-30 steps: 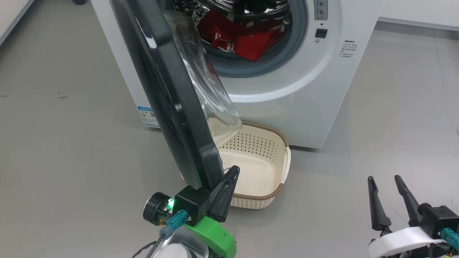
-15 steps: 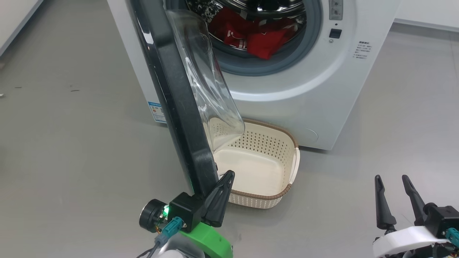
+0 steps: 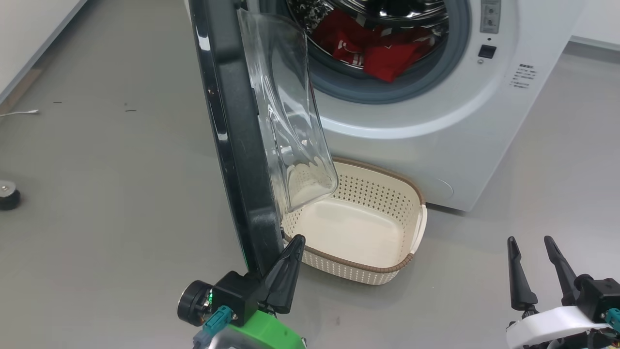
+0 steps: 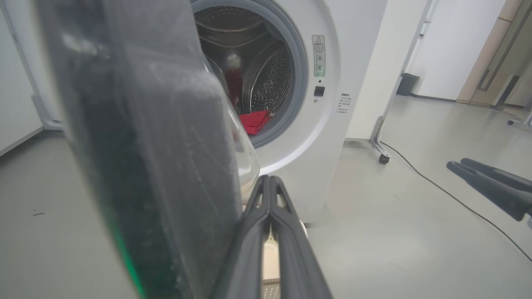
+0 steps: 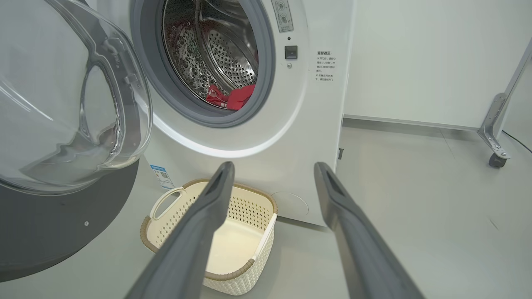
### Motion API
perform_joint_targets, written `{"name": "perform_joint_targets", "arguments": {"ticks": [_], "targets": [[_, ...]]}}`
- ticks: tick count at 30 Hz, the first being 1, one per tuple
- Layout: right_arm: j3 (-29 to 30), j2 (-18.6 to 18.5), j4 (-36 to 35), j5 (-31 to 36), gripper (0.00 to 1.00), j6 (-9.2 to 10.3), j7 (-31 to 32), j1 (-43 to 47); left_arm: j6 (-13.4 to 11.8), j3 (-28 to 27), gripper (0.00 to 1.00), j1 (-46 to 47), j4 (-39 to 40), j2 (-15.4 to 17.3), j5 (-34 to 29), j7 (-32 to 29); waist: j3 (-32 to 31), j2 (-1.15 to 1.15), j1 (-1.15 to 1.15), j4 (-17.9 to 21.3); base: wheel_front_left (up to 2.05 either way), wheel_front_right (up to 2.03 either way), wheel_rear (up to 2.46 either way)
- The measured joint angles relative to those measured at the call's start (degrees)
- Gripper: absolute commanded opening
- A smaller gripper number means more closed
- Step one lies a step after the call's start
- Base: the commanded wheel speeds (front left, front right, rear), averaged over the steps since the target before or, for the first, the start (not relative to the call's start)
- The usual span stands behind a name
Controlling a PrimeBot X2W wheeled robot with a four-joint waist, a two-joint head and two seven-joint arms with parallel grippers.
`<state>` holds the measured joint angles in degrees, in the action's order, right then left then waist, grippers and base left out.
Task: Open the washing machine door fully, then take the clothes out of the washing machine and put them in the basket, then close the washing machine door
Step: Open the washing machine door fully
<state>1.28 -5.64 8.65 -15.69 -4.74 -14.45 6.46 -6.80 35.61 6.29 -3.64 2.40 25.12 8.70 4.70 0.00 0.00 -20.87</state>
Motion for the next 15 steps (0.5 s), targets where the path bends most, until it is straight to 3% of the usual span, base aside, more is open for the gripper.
{"name": "perform_joint_targets", "arguments": {"ticks": [15], "targets": [[0.0,0.1,0.0,0.7,1.00,-0.48,0.0,0.2,0.0,-3.9,0.00,-3.4,1.8,0.1,-1.6,0.6,-0.6,0.00,0.00,-5.0,0.00,0.00,0.00]]}}
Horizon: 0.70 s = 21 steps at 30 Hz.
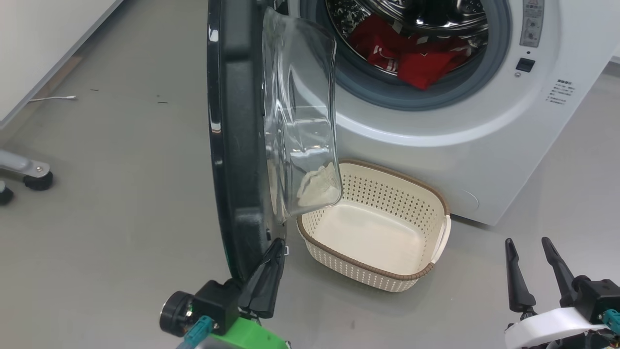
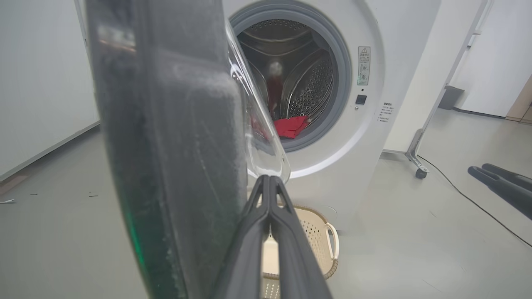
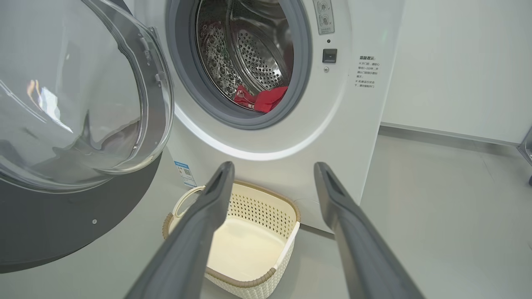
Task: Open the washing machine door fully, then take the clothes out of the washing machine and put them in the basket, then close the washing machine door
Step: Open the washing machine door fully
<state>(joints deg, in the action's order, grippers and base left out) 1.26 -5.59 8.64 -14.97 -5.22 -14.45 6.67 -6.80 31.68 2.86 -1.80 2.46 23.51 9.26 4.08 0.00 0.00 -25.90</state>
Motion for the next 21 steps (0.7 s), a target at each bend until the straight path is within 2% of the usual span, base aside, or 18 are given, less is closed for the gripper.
{"name": "perform_joint_targets", "arguments": {"ticks": [11,21], "targets": [[-0.7,0.1,0.1,0.5,1.00,-0.20,0.0,0.0,0.0,-5.5,0.00,-2.2,0.7,0.0,-1.0,0.5,0.0,0.00,0.00,-0.6,0.00,0.00,0.00],[-1.2,0.2,0.2,0.5,1.00,-0.25,0.0,-0.1,0.0,-9.5,0.00,-3.0,1.2,0.0,-1.9,1.0,0.8,0.00,0.00,0.8,0.00,0.00,0.00]]}}
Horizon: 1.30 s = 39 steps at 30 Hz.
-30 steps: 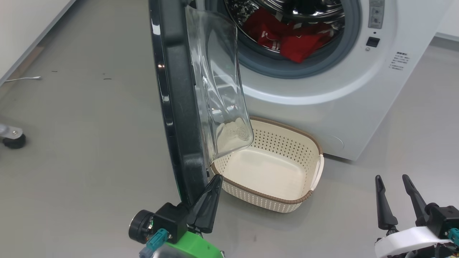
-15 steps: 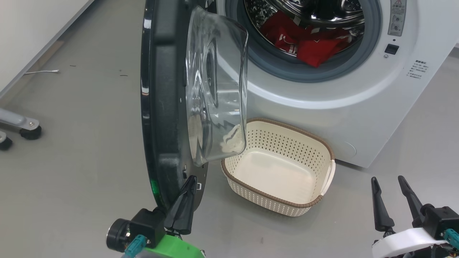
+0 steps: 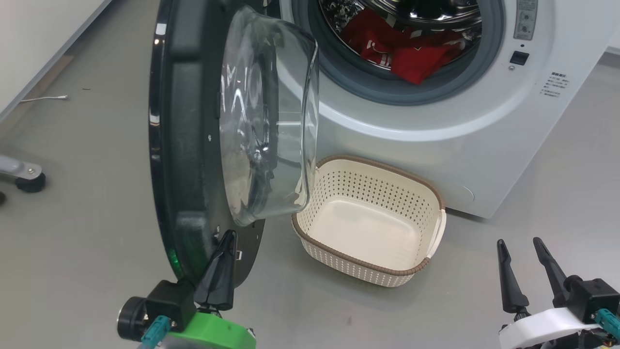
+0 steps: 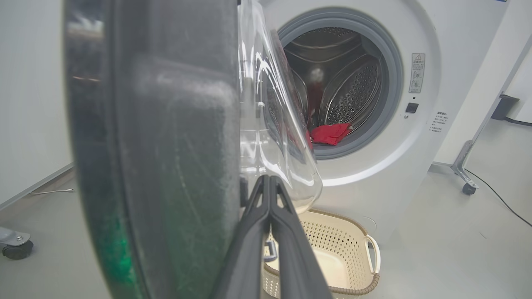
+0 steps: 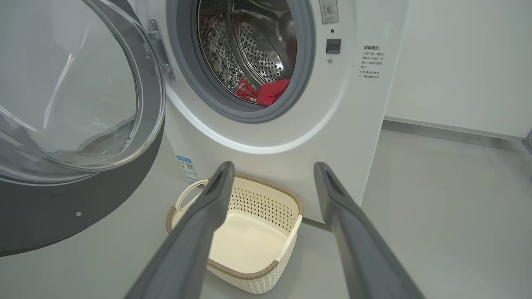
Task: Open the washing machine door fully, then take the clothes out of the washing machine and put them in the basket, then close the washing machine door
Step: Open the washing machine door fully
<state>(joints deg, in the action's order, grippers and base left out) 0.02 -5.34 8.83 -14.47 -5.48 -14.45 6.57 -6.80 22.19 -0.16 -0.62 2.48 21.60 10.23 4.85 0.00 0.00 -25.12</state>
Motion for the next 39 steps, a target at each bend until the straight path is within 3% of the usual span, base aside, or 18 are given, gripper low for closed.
{"name": "perform_joint_targets", "arguments": {"ticks": [13,39], "targets": [[1.1,-0.1,0.2,0.0,1.00,-0.01,0.0,-0.2,0.0,-5.9,0.00,0.3,-2.2,-0.1,-1.0,-0.1,1.1,0.00,0.00,2.3,0.00,0.00,0.00],[1.7,-1.0,0.0,0.0,1.00,-0.52,0.0,-1.5,0.0,-24.6,0.00,6.7,-11.1,-0.8,-1.0,1.6,3.7,0.00,0.00,3.7,0.00,0.00,0.00]]}}
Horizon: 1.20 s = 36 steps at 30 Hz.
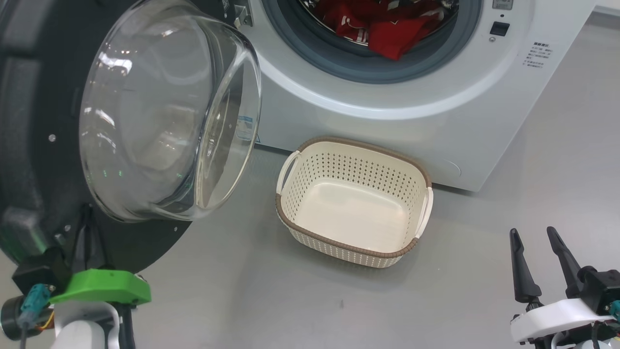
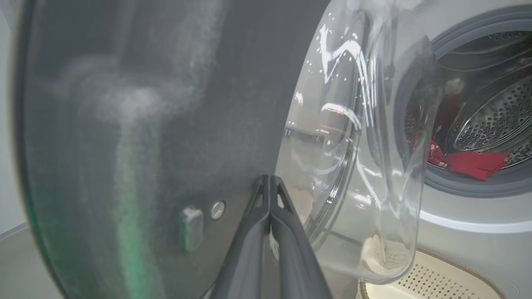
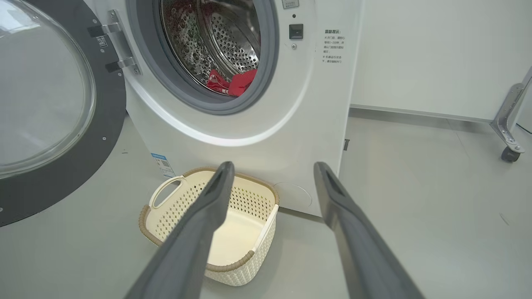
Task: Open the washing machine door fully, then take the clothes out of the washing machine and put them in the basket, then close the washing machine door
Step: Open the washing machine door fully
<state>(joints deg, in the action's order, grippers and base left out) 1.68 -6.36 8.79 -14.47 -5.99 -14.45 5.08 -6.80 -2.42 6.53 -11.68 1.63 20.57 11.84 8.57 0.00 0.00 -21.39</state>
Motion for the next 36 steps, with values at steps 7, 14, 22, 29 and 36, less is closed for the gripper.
{"name": "perform_joint_targets", "arguments": {"ticks": [7,14,22,29,36], "targets": [[0.2,-0.8,-0.3,0.0,1.00,-0.08,0.0,-0.4,0.0,-3.5,0.00,3.8,-2.3,-0.6,-0.5,0.4,1.7,0.00,0.00,0.4,0.00,0.00,0.00],[0.3,-1.3,-0.5,0.0,1.00,-0.43,0.0,-1.3,0.0,-8.0,0.00,6.8,-5.2,-0.6,-1.6,0.7,3.0,0.00,0.00,1.1,0.00,0.00,0.00],[1.0,-2.0,-0.5,-0.1,1.00,-0.45,0.0,-1.7,0.0,-11.8,0.00,9.5,-8.2,-0.7,-2.7,0.8,4.1,0.00,0.00,1.5,0.00,0.00,0.00],[1.1,-2.4,-0.5,-0.1,1.00,-0.49,0.0,-2.3,0.0,-15.6,0.00,11.7,-10.2,-0.8,-4.3,1.3,4.4,0.00,0.00,1.6,0.00,0.00,0.00],[1.1,-2.4,-0.5,-0.2,1.00,-0.51,0.0,-2.3,0.0,-16.2,0.00,12.4,-11.3,-0.8,-4.3,1.4,4.3,0.00,0.00,1.7,0.00,0.00,0.00]]}}
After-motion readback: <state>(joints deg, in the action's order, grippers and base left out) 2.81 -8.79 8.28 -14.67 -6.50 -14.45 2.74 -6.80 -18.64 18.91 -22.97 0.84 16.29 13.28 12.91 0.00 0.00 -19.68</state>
